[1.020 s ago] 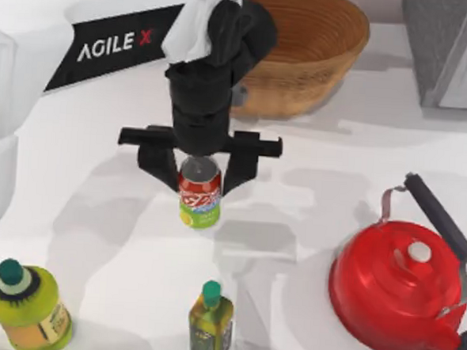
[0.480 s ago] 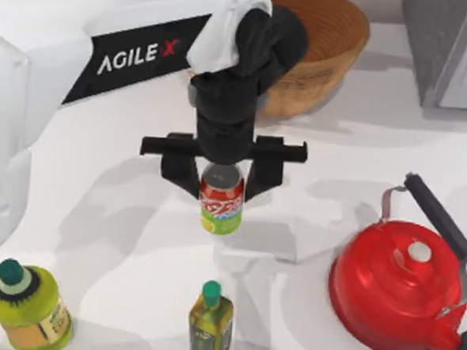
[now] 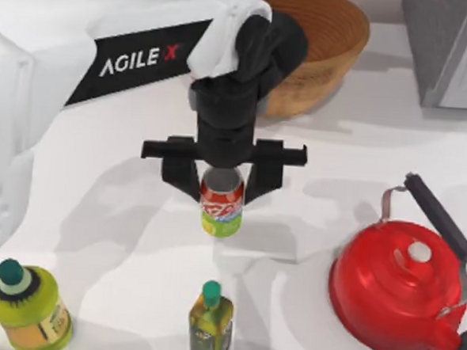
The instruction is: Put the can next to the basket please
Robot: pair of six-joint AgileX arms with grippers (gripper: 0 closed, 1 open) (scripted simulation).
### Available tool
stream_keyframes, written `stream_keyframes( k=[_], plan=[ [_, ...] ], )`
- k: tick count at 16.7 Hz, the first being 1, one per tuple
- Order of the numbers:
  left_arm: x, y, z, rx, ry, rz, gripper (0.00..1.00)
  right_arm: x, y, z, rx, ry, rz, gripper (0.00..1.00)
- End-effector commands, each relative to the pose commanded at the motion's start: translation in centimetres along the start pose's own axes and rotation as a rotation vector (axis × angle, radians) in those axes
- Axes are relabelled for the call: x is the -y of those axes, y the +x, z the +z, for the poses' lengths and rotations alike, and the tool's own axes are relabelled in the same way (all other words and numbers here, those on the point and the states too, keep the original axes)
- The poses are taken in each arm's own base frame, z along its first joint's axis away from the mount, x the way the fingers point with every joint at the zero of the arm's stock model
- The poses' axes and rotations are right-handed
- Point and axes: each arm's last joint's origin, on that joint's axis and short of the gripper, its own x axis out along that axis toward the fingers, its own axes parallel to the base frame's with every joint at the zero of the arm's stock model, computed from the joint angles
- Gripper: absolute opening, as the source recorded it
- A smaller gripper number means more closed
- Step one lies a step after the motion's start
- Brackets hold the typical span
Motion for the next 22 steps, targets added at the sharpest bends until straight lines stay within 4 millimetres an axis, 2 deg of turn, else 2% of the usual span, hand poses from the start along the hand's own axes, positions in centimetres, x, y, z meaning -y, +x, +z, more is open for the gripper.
stream_keyframes(
  k=[12,22],
  plan=[
    [0.00,0.00,0.00,0.000,0.000,0.000,0.98,0.00,0.00,0.00,0.000,0.000,0.000,1.00],
    [-0.06,-0.07,0.05,-0.001,-0.003,0.000,1.00,0.00,0.00,0.00,0.000,0.000,0.000,1.00]
  ],
)
